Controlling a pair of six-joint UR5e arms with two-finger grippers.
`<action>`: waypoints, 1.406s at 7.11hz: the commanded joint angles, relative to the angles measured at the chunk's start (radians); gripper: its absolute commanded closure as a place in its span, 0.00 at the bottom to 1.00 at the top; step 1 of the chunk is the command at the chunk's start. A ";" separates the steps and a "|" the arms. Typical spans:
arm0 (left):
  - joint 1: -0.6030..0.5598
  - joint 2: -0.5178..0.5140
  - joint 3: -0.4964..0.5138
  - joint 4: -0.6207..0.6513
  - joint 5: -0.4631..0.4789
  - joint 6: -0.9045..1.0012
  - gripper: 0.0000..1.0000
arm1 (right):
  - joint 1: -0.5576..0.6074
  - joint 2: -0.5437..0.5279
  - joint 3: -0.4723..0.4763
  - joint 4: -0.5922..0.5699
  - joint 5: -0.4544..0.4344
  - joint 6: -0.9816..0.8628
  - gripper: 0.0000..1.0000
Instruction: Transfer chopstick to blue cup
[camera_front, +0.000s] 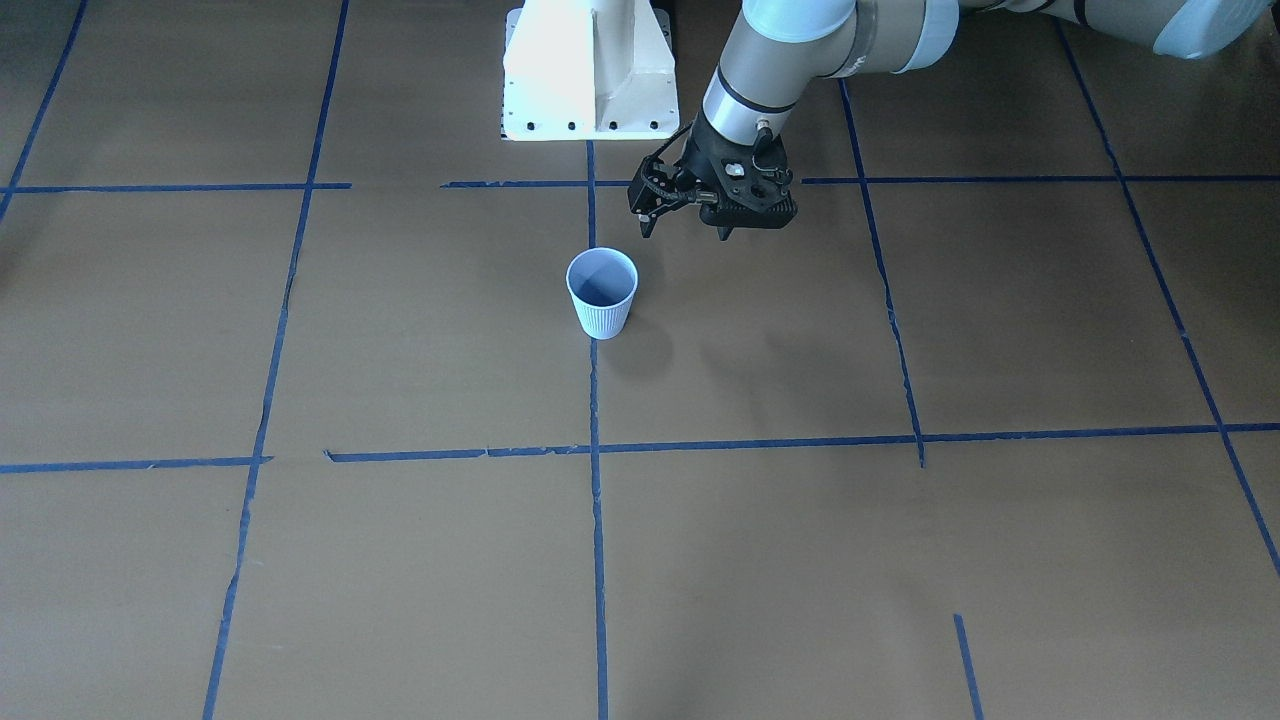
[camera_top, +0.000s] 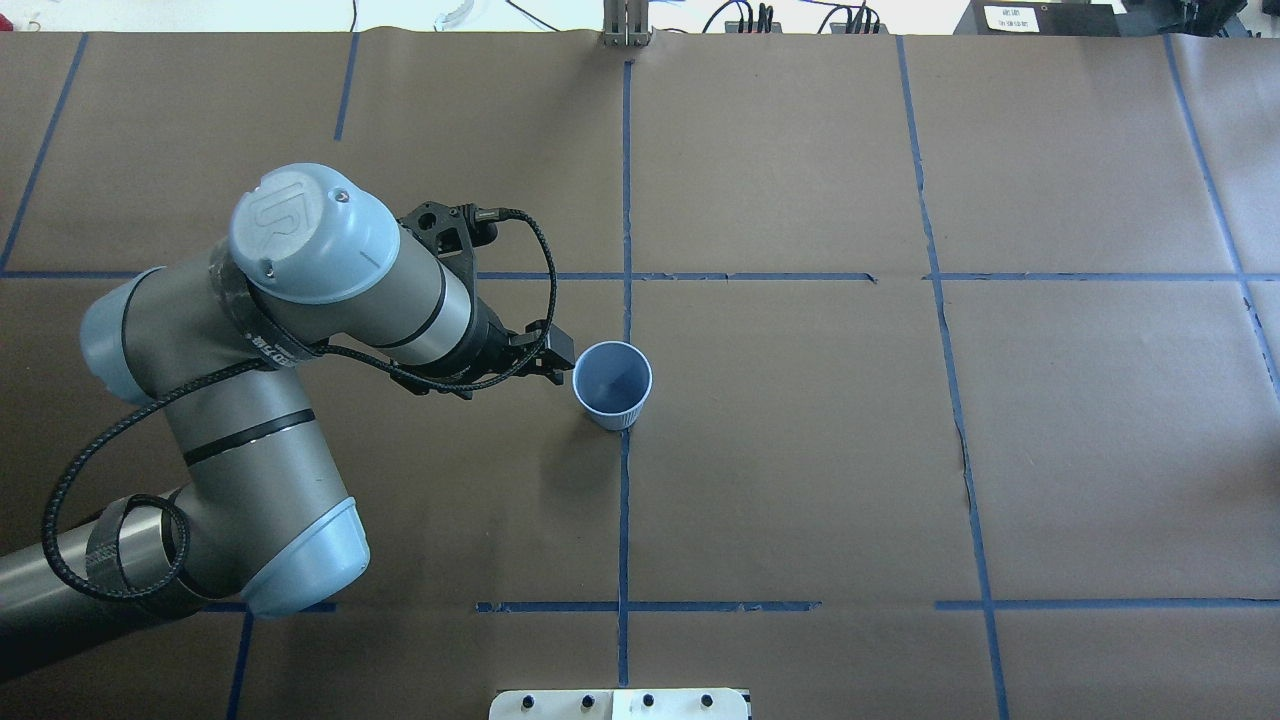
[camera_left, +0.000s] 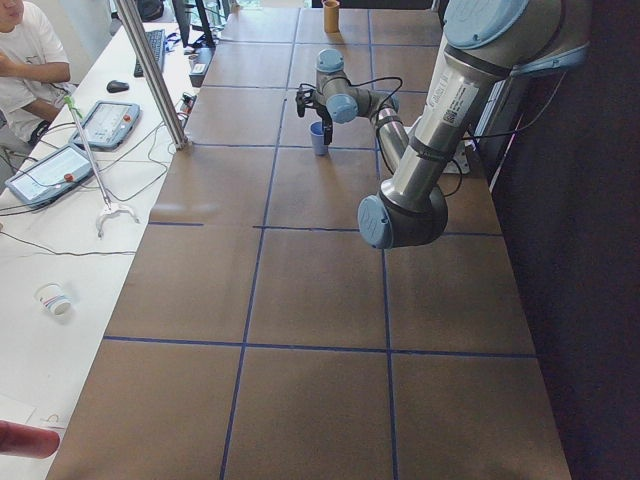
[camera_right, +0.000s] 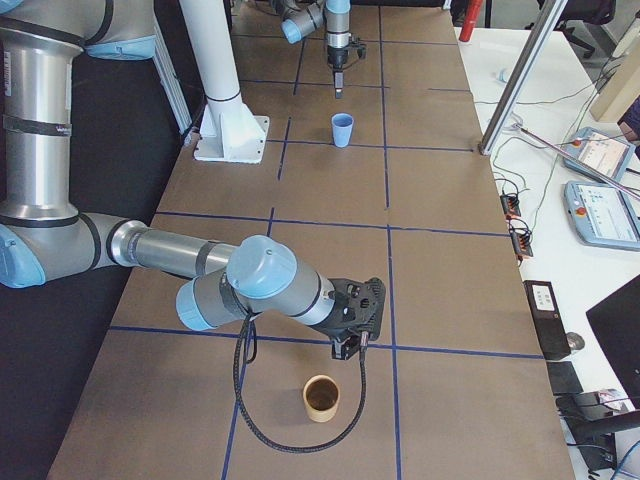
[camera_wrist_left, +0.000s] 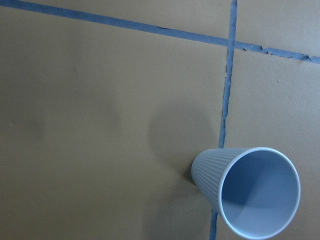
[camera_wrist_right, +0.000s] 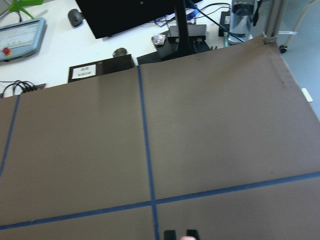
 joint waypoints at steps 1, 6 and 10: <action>-0.038 0.024 -0.032 0.000 -0.001 0.008 0.00 | -0.099 0.089 0.067 -0.009 0.207 0.024 1.00; -0.137 0.071 -0.040 -0.005 -0.006 0.093 0.00 | -0.674 0.574 0.153 0.011 -0.017 0.829 0.99; -0.171 0.071 -0.031 -0.008 -0.007 0.091 0.00 | -1.116 0.674 0.223 0.070 -0.560 1.181 1.00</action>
